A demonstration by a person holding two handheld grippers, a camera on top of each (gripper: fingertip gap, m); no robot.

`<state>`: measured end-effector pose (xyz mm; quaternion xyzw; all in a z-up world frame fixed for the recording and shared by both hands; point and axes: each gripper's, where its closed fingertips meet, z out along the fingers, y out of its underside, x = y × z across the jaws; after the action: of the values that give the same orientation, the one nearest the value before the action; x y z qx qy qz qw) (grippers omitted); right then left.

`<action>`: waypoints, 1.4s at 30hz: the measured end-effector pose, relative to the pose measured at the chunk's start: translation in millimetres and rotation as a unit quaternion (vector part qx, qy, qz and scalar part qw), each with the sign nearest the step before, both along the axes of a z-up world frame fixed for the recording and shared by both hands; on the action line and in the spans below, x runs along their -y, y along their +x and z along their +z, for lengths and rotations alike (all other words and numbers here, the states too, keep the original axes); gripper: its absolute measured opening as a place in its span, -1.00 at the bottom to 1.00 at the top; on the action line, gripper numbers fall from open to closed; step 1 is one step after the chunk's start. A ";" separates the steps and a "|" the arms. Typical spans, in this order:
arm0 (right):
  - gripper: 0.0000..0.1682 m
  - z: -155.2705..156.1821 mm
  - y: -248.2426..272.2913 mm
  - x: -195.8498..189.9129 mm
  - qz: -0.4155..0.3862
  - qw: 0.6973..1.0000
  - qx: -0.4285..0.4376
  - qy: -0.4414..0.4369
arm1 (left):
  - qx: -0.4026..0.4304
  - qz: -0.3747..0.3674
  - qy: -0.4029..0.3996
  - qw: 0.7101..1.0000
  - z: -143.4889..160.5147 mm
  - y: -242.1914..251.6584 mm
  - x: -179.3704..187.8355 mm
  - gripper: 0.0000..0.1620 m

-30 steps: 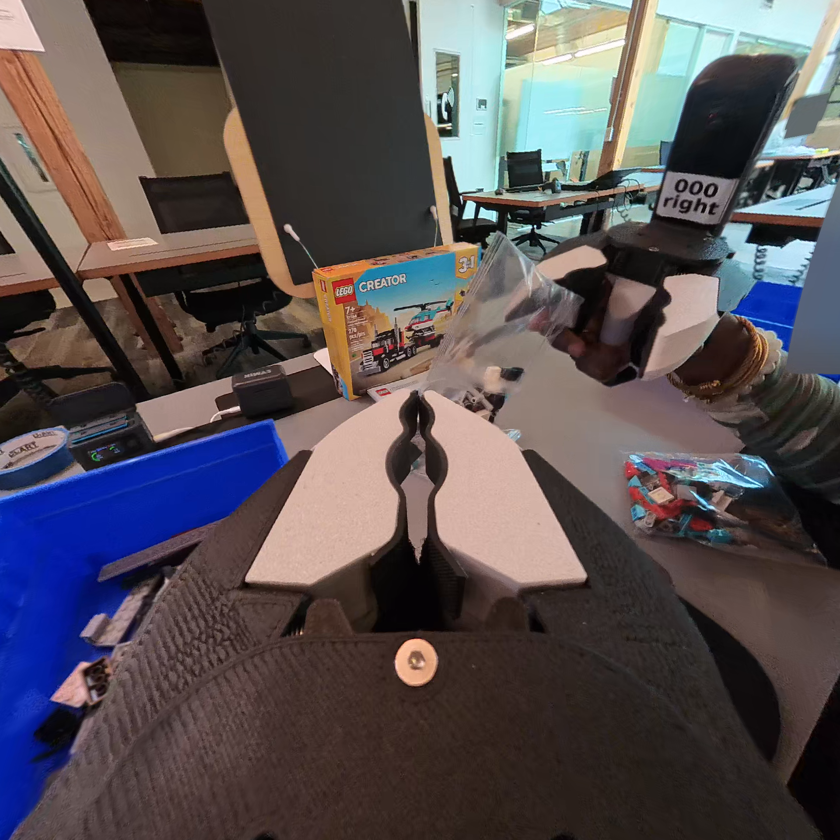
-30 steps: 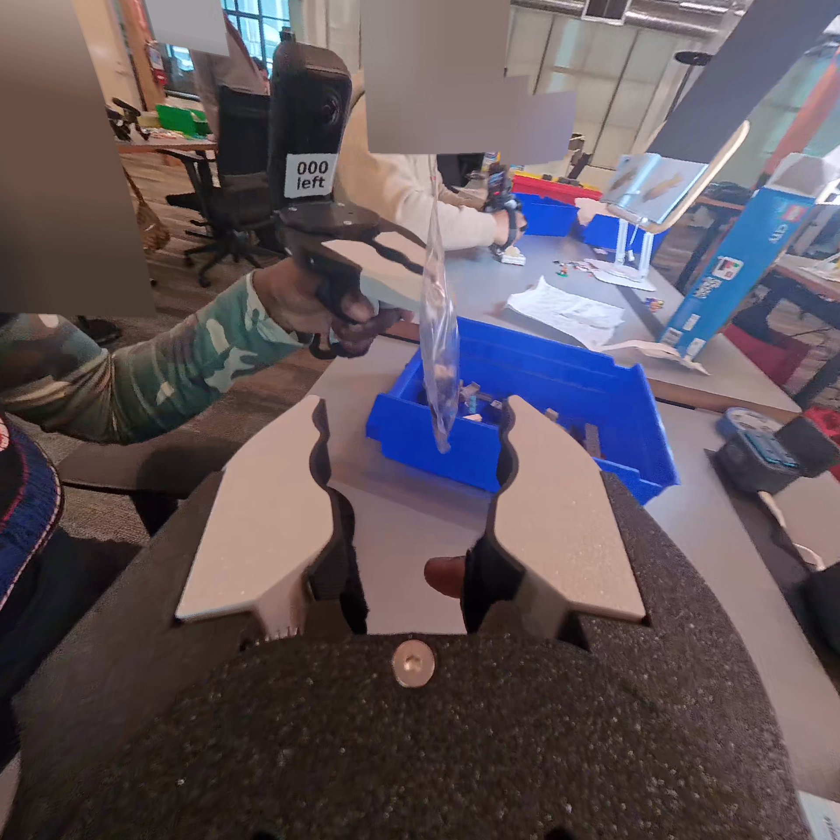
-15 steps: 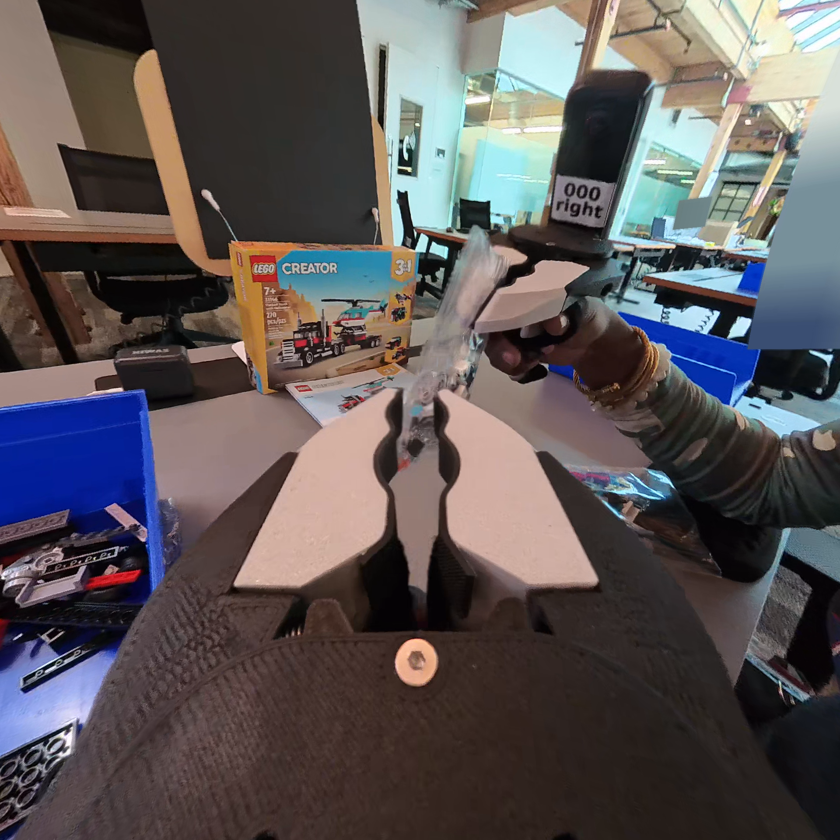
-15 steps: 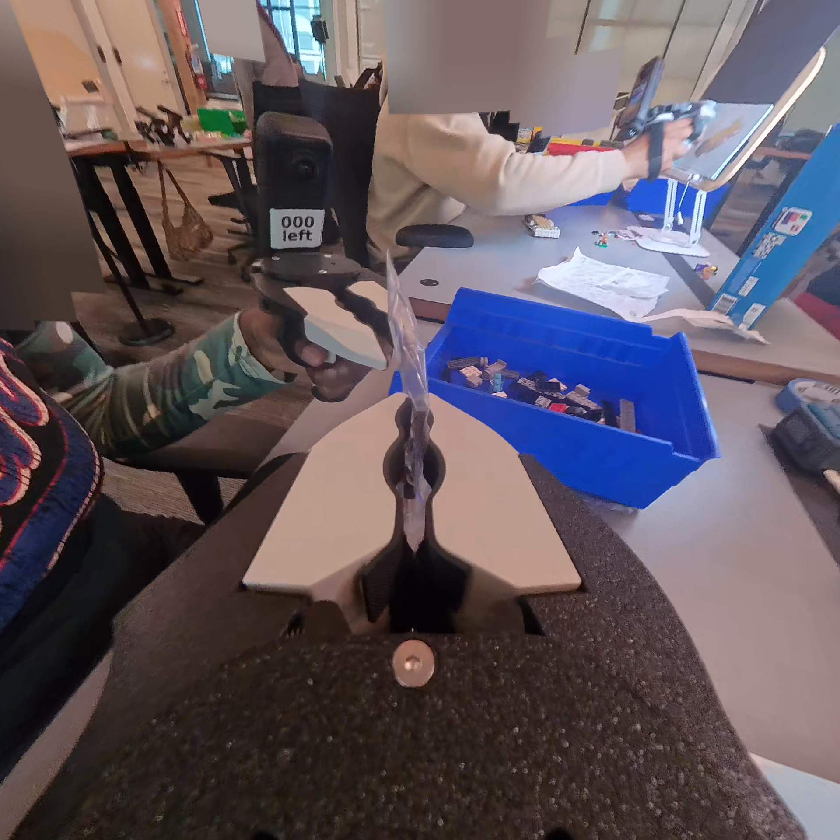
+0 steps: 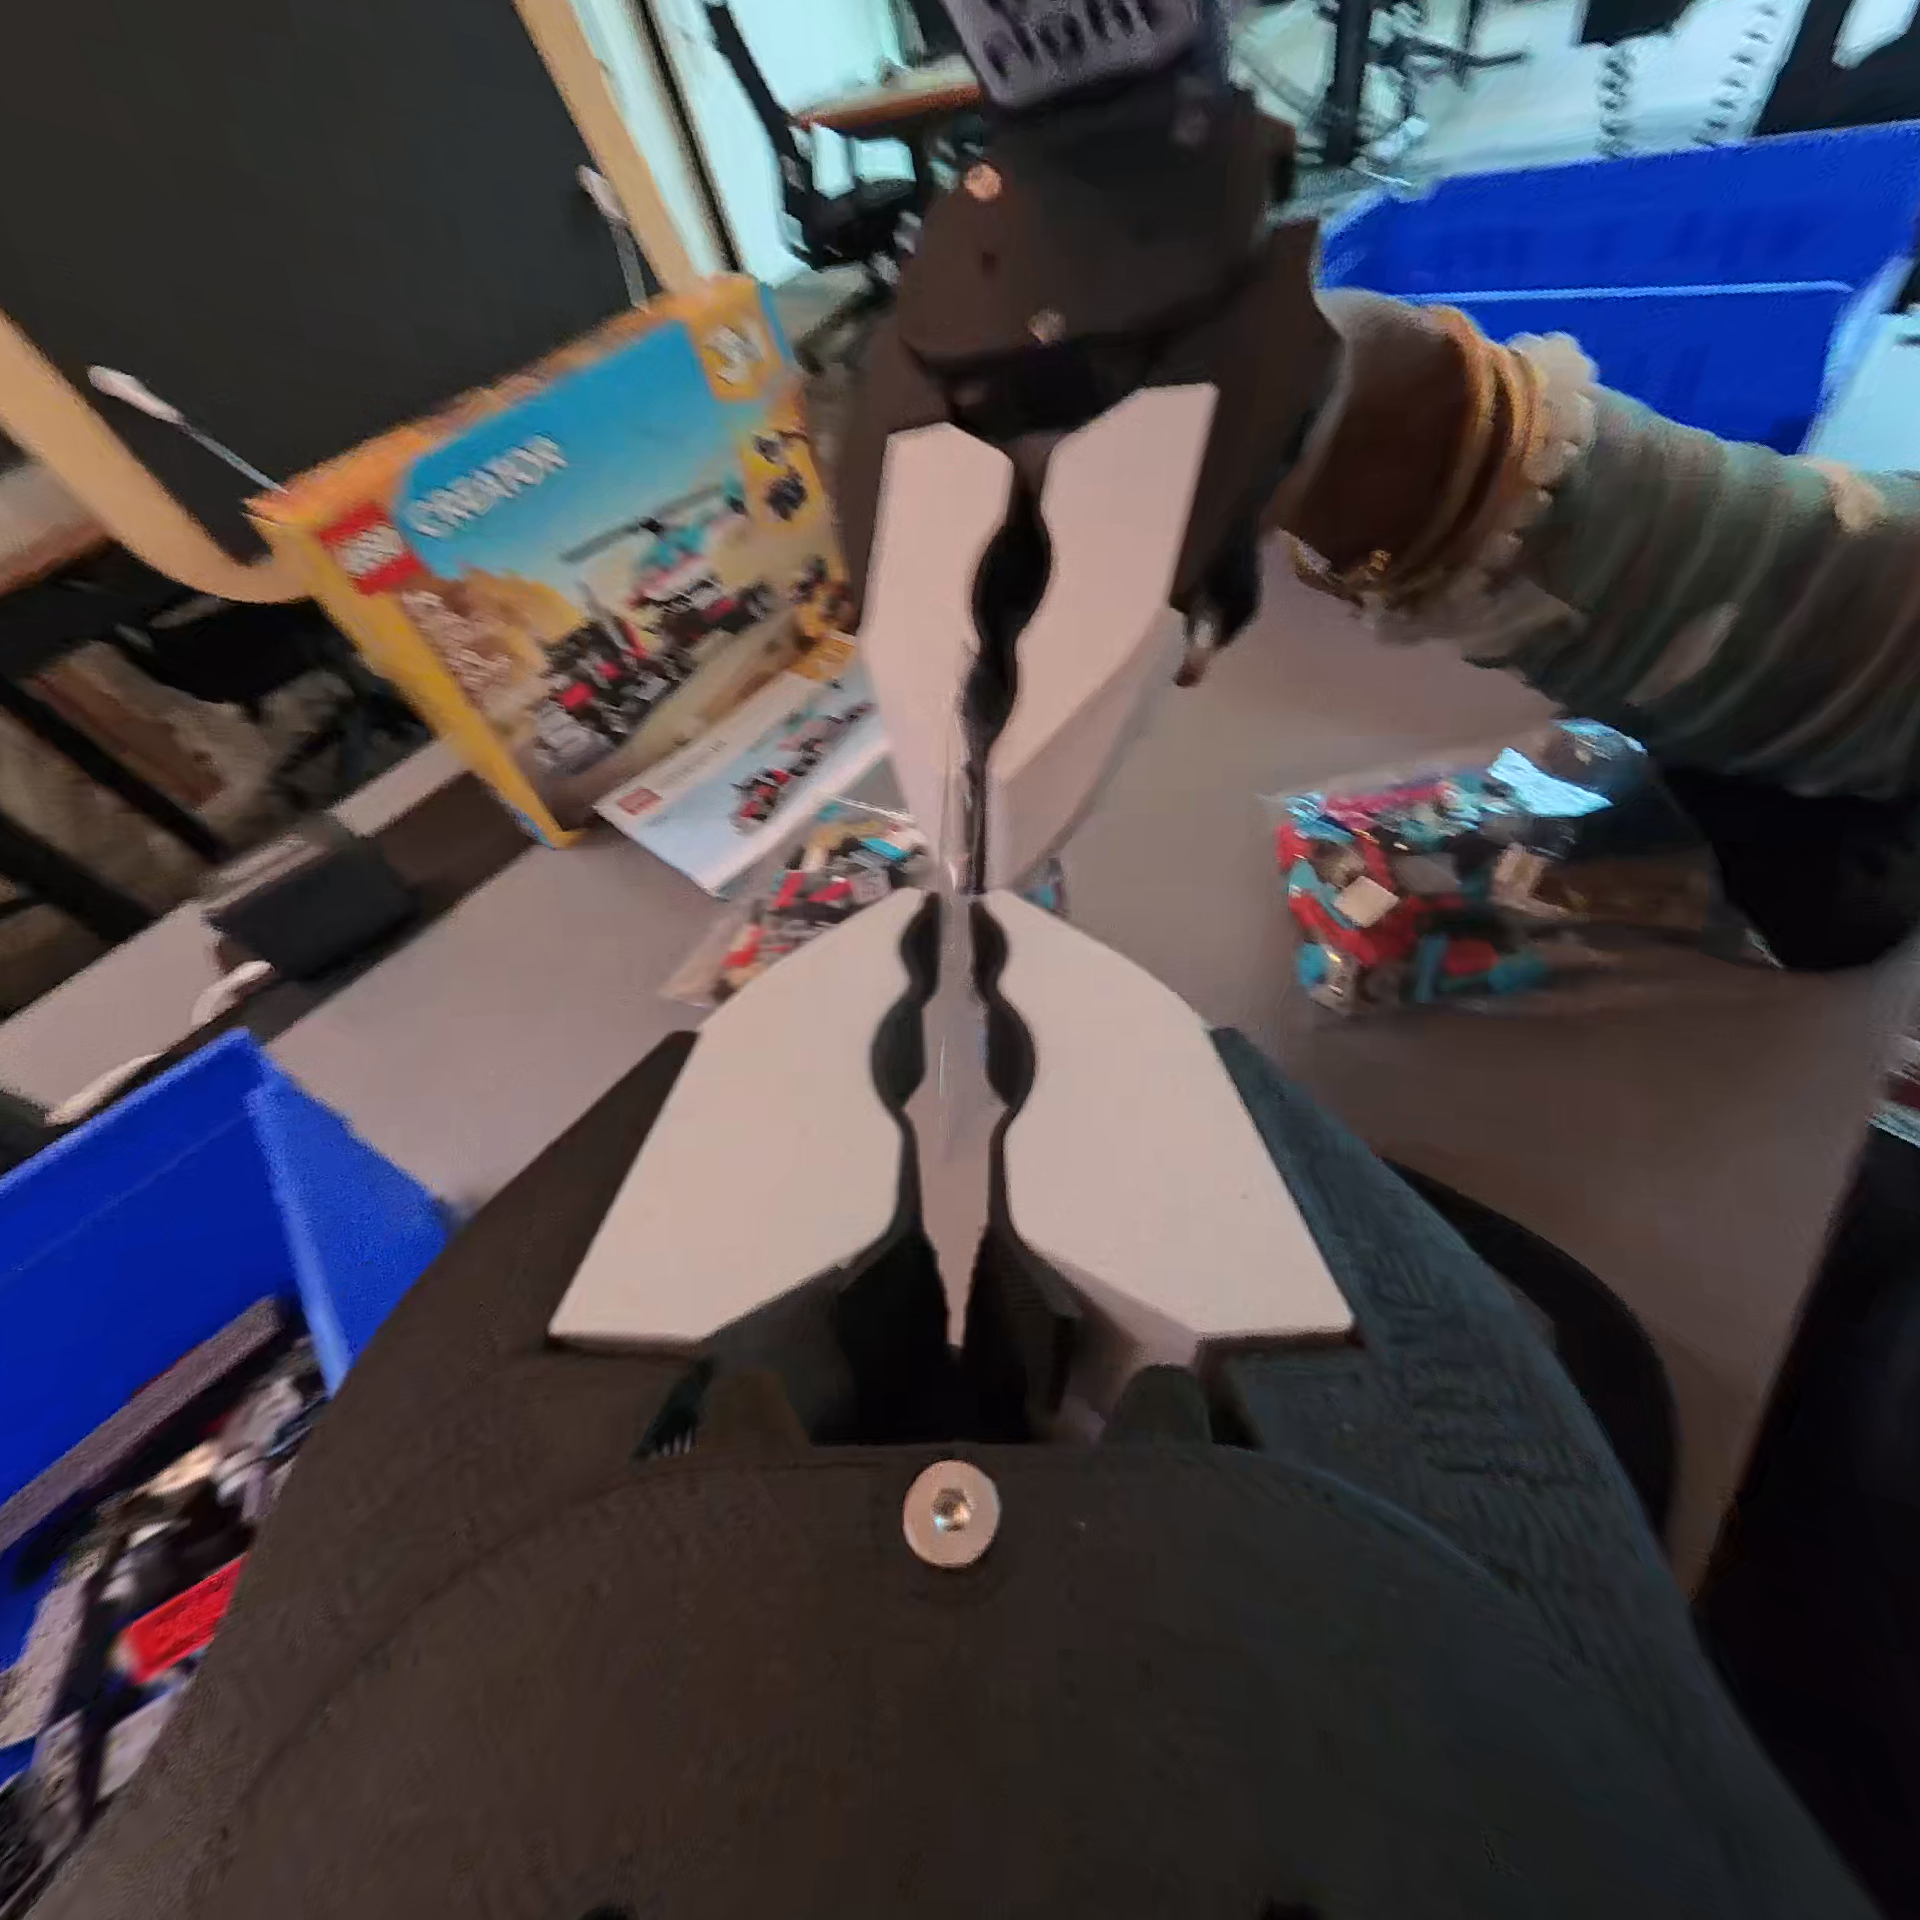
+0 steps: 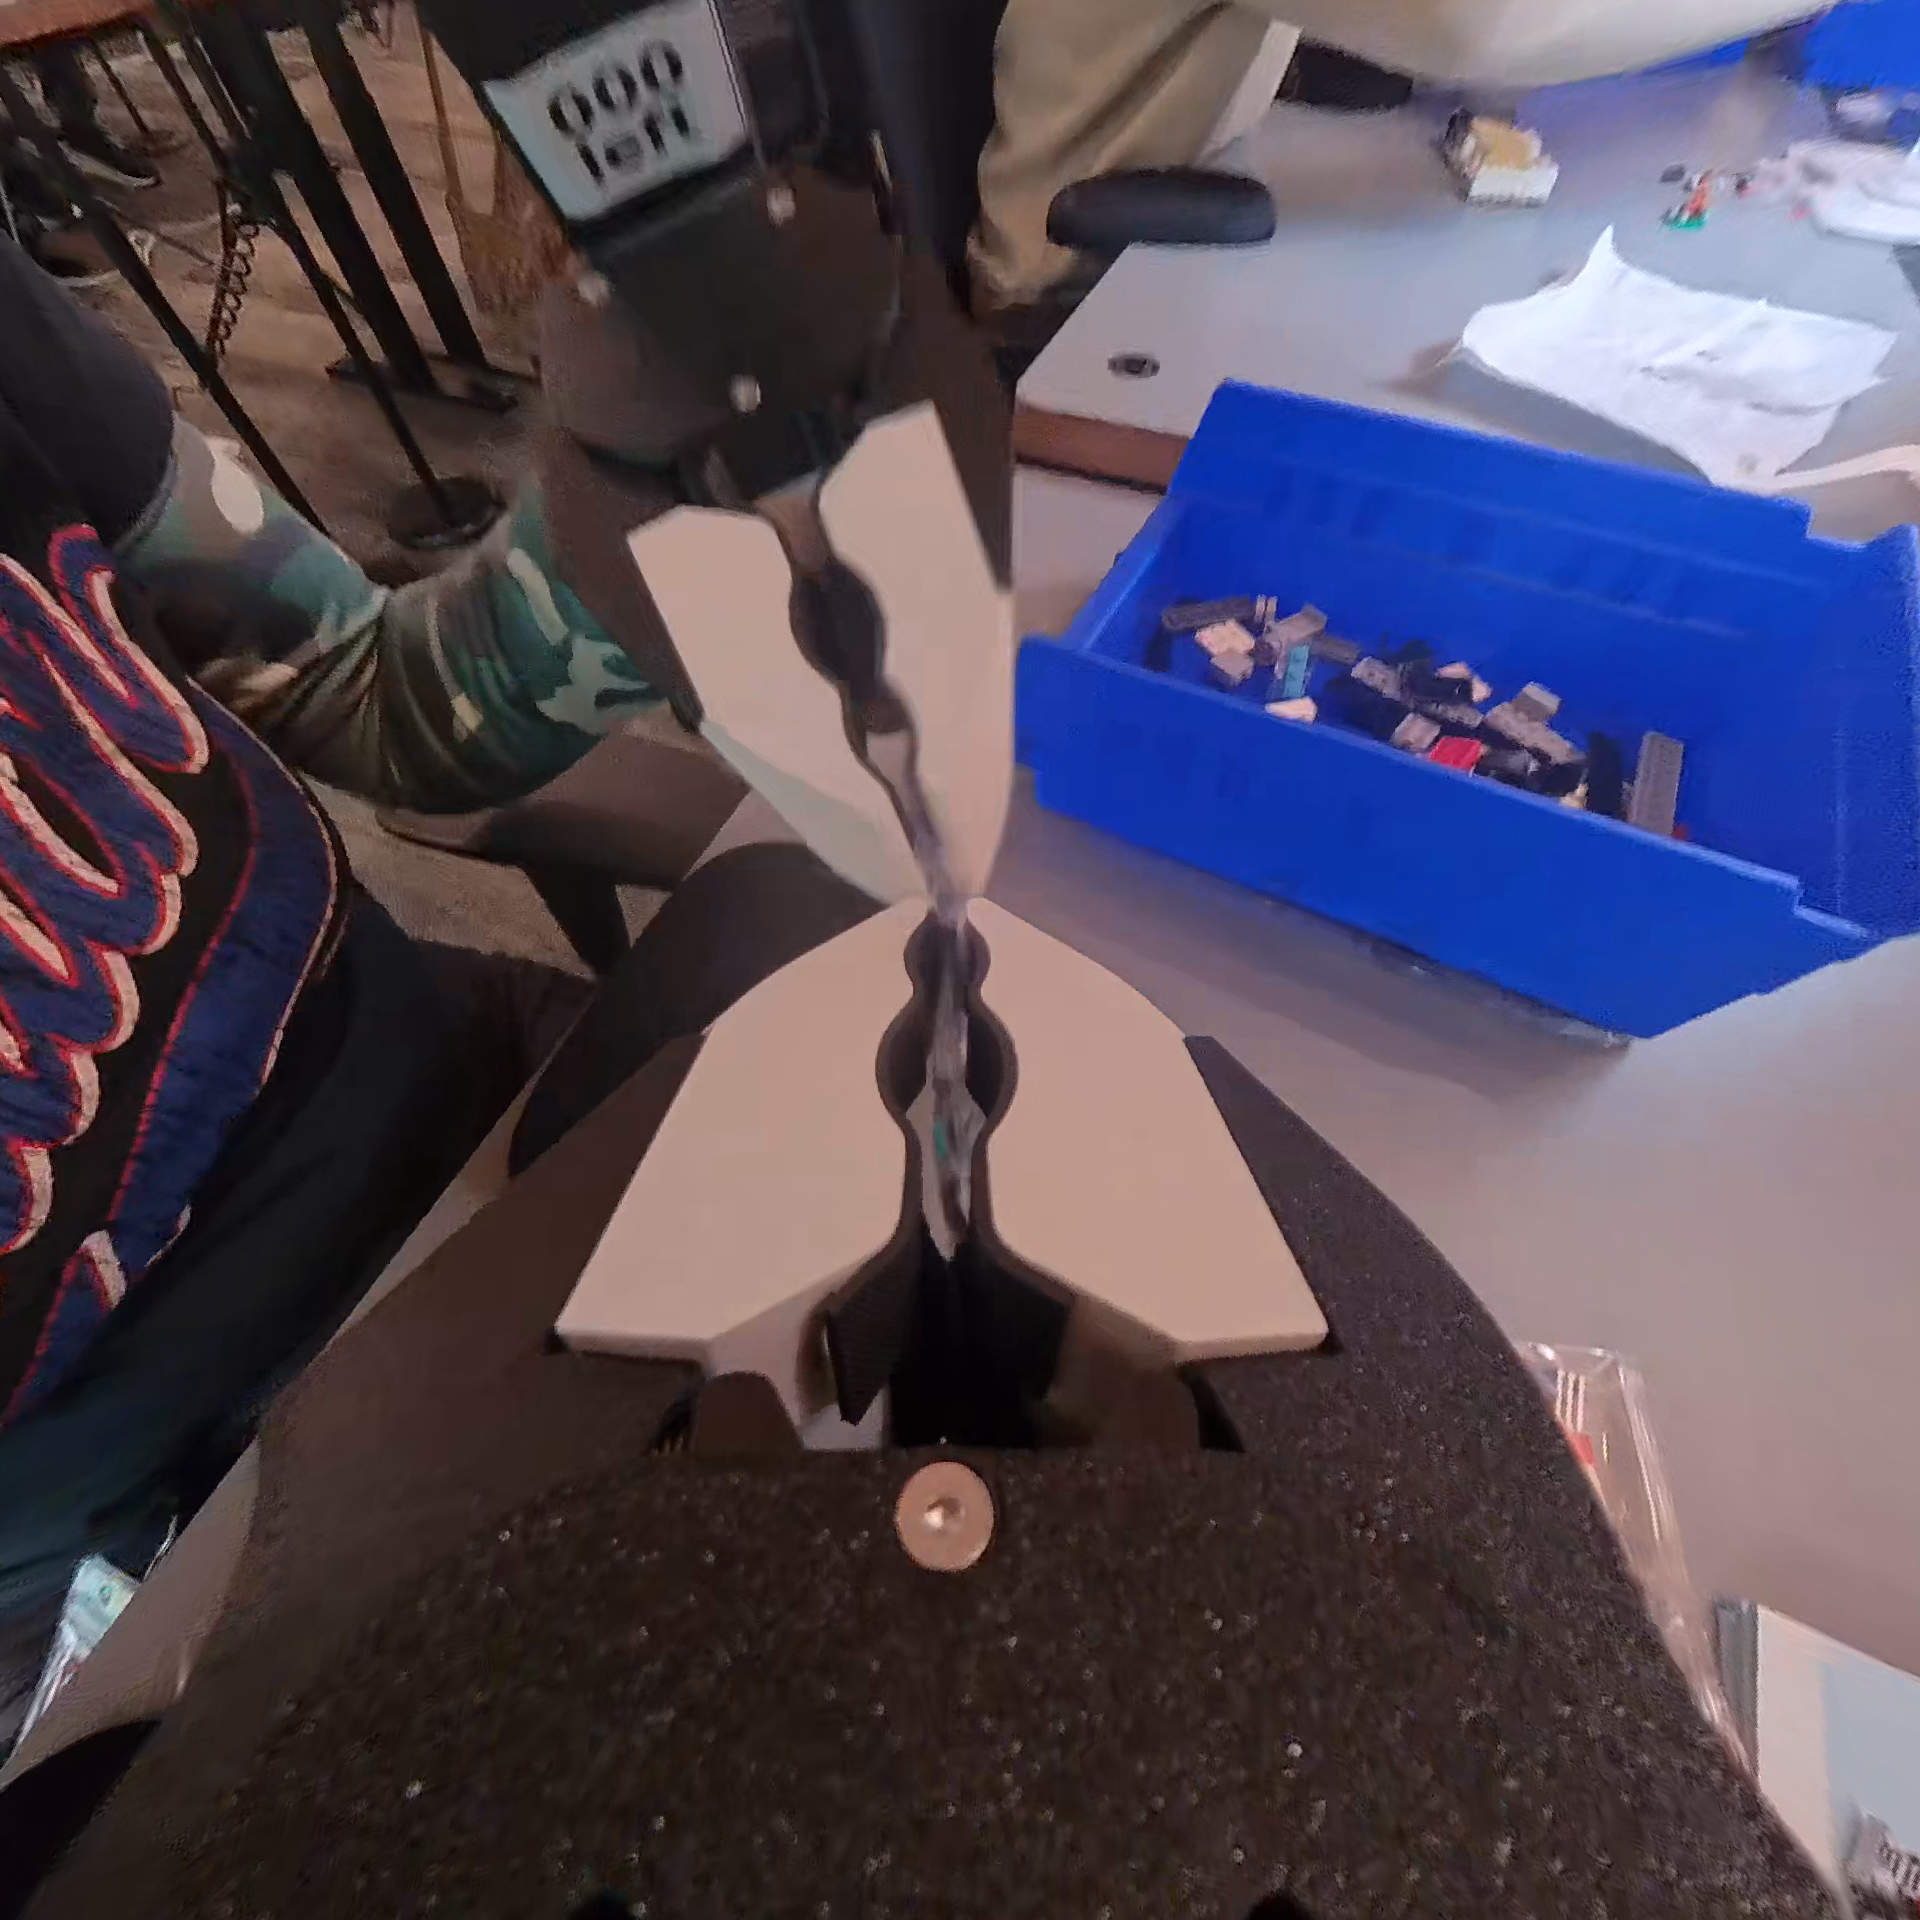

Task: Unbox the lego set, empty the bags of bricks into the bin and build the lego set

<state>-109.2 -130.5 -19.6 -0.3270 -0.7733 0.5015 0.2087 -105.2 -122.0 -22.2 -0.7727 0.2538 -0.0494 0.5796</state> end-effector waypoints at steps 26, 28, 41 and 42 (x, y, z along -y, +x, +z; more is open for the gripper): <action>-0.96 80.8 8.3 -18.4 0.027 0.946 -0.133 -0.293 | 0.396 -0.086 0.195 0.893 88.5 -25.9 42.8 -1.00; -0.99 86.2 9.4 -20.7 0.021 0.943 -0.145 -0.299 | 0.403 -0.083 0.195 0.891 87.4 -28.2 42.8 -1.00; -0.37 72.3 1.7 -39.3 -0.018 0.948 -0.166 -0.272 | 0.412 -0.118 0.212 0.878 93.7 -28.3 52.9 -1.00; -0.32 67.1 -0.8 -36.2 -0.012 0.949 -0.159 -0.271 | 0.414 -0.128 0.212 0.876 95.4 -26.2 54.9 -1.00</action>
<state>-110.1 -94.4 47.5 -0.2964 -0.5608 0.7354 0.2383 -131.5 -176.9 73.3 -0.5011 0.0922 -0.3835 0.7703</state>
